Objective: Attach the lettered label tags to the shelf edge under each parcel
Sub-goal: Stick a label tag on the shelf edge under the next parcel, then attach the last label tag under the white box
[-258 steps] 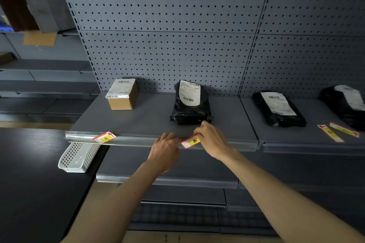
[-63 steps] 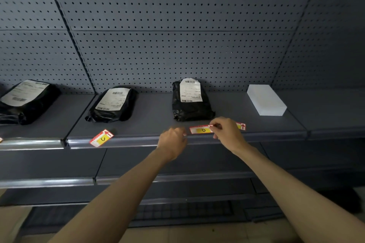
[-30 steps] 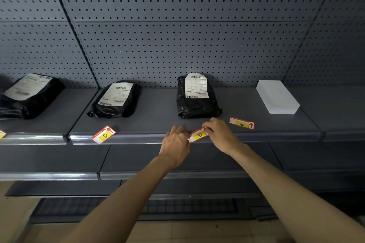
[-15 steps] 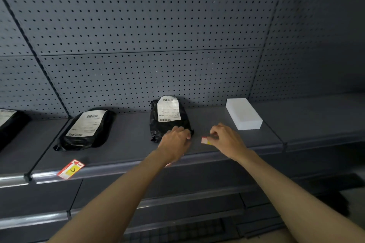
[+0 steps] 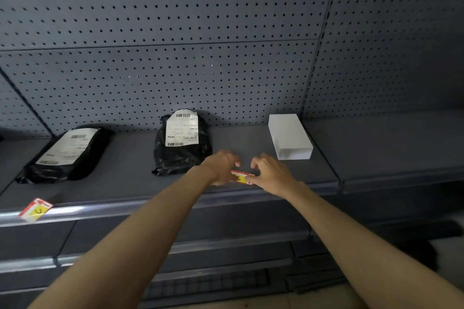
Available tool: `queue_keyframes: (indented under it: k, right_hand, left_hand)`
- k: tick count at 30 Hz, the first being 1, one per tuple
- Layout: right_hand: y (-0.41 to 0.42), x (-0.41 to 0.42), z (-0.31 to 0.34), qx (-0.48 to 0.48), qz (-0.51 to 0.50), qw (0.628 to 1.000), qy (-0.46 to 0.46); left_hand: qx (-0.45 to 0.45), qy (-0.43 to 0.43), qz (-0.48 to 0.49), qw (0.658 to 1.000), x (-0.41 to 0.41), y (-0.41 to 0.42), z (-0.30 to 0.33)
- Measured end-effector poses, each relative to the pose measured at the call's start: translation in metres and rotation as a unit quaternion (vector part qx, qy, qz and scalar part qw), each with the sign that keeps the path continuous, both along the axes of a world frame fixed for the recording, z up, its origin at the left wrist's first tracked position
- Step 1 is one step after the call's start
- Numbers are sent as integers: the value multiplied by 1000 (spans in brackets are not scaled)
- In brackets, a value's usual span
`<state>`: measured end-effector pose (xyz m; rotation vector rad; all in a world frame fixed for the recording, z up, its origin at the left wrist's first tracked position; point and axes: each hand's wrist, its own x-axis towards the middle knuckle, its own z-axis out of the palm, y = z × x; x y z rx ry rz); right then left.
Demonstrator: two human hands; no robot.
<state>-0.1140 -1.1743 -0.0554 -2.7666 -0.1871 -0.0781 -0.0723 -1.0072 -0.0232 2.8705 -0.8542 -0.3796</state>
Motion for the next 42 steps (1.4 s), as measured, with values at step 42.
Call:
queue_keyframes:
  k: [42]
  right_hand:
    - [-155, -74, 16, 110, -31, 990, -77]
  left_hand:
    - [-74, -190, 25, 979, -87, -120, -47]
